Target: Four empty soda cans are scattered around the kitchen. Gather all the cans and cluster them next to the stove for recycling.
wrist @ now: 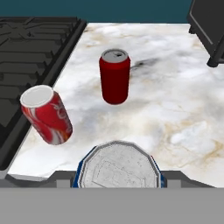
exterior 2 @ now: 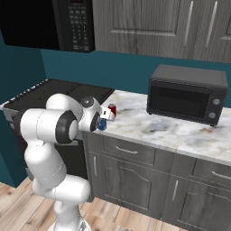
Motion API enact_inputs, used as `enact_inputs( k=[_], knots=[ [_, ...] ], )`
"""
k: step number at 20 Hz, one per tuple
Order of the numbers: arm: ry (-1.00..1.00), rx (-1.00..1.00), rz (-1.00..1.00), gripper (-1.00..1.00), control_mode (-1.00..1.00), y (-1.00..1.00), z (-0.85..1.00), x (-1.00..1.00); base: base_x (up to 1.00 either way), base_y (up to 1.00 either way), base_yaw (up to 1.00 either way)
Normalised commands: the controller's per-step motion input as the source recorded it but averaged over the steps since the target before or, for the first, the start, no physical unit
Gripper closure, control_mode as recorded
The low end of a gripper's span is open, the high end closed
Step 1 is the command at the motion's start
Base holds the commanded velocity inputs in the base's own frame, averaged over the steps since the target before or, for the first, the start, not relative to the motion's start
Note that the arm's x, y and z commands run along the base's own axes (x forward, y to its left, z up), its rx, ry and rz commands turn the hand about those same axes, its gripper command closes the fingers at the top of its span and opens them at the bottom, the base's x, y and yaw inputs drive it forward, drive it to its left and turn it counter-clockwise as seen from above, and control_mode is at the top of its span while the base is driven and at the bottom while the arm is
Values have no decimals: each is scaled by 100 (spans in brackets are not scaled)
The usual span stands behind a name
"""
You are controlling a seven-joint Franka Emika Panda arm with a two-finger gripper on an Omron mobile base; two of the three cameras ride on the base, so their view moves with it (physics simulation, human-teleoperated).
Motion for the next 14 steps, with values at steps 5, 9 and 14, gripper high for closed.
enact_inputs(
  k=[5, 9, 14],
  knots=[
    [0, 0, 0, 100, -100, 0, -3, 19, 0, 0, 0],
    [0, 1, 0, 100, -100, 0, -5, 24, 0, 0, 0],
    [0, 0, 0, 100, -100, 0, -11, 23, 0, 0, 0]
  ],
)
